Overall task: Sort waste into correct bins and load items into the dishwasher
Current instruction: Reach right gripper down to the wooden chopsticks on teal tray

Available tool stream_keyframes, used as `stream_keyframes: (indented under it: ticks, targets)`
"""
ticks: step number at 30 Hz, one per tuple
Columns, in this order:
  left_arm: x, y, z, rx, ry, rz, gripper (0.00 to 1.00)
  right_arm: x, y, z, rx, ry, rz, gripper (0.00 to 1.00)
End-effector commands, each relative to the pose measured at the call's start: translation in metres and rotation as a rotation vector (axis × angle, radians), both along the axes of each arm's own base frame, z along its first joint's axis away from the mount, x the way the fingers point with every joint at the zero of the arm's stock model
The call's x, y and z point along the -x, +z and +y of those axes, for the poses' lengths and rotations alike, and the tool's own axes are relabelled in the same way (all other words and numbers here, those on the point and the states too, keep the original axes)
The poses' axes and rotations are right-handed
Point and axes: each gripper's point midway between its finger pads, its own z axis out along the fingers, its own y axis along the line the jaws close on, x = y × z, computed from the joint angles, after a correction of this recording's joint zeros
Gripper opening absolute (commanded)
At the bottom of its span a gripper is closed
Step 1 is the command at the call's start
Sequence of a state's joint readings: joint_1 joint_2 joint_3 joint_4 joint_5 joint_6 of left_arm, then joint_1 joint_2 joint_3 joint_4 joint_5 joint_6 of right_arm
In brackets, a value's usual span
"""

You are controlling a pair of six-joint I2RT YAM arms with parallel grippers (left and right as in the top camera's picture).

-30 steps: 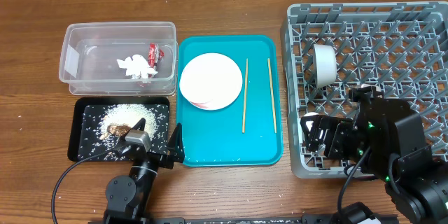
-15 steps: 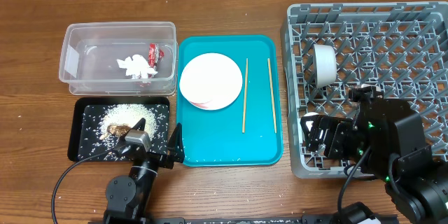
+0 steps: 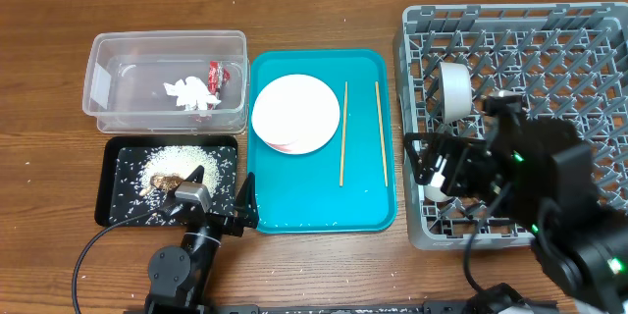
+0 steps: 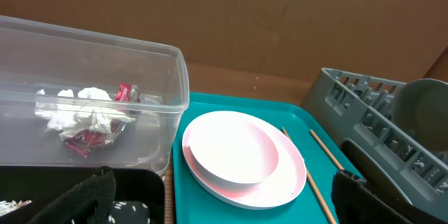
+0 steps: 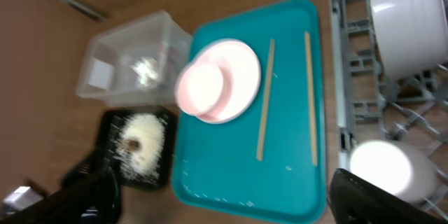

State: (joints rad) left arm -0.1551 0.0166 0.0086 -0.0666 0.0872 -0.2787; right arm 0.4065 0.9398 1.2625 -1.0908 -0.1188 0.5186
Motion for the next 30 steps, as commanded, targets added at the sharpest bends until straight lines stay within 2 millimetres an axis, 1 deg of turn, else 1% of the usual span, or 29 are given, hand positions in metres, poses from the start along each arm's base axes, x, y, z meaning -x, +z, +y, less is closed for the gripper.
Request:
stream_keyframes:
  ticks: [1, 2, 3, 6, 7, 9, 11, 14, 15, 17, 19, 20, 21, 23, 25, 27, 30]
  targets:
    - [0.001, 0.001, -0.001, 0.008, -0.008, -0.006, 1.0, -0.017, -0.035, -0.012, 0.147, -0.055, 0.112, 0.92]
    - [0.001, 0.001, -0.001, 0.008, -0.008, -0.006, 1.0, -0.023, -0.051, -0.018, 0.21, -0.079, 0.166, 0.91]
    - [0.001, 0.001, -0.001, 0.008, -0.009, -0.006, 1.0, -0.026, -0.059, -0.018, 0.235, -0.074, 0.196, 0.91]
    - [0.001, 0.001, -0.001, 0.008, -0.008, -0.006, 1.0, -0.033, -0.072, -0.004, 0.262, 0.024, 0.234, 0.9]
    - [0.001, 0.001, -0.001, 0.008, -0.008, -0.006, 1.0, -0.035, -0.076, 0.002, 0.264, 0.053, 0.241, 0.88]
    - [0.001, 0.001, -0.001, 0.008, -0.008, -0.006, 1.0, -0.037, -0.088, 0.014, 0.277, 0.094, 0.275, 0.84]
    - [0.001, 0.001, -0.001, 0.008, -0.008, -0.006, 1.0, -0.039, -0.099, 0.026, 0.291, 0.124, 0.299, 0.76]
    - [0.001, 0.001, -0.001, 0.008, -0.009, -0.006, 1.0, -0.043, -0.12, 0.051, 0.316, 0.183, 0.331, 0.72]
    - [0.001, 0.001, -0.001, 0.008, -0.008, -0.006, 1.0, -0.043, -0.126, 0.057, 0.324, 0.198, 0.34, 0.71]
    - [0.001, 0.001, -0.001, 0.008, -0.008, -0.006, 1.0, -0.048, -0.144, 0.074, 0.342, 0.236, 0.355, 0.71]
    - [0.001, 0.001, -0.001, 0.008, -0.009, -0.006, 1.0, -0.06, -0.164, 0.089, 0.366, 0.249, 0.353, 0.71]
    - [0.001, 0.001, -0.001, 0.008, -0.008, -0.006, 1.0, -0.066, -0.173, 0.092, 0.379, 0.246, 0.35, 0.69]
    - [0.001, 0.001, -0.001, 0.008, -0.009, -0.006, 1.0, -0.073, -0.183, 0.097, 0.382, 0.243, 0.35, 0.64]
    - [0.001, 0.001, -0.001, 0.008, -0.008, -0.006, 1.0, -0.082, -0.199, 0.102, 0.356, 0.185, 0.384, 0.62]
    - [0.001, 0.001, -0.001, 0.008, -0.008, -0.006, 1.0, -0.09, -0.215, 0.101, 0.331, 0.115, 0.427, 0.63]
    - [0.001, 0.001, -0.001, 0.008, -0.008, -0.006, 1.0, -0.097, -0.229, 0.102, 0.325, 0.09, 0.446, 0.63]
    - [0.001, 0.001, -0.001, 0.008, -0.008, -0.006, 1.0, -0.099, -0.25, 0.104, 0.334, 0.094, 0.479, 0.54]
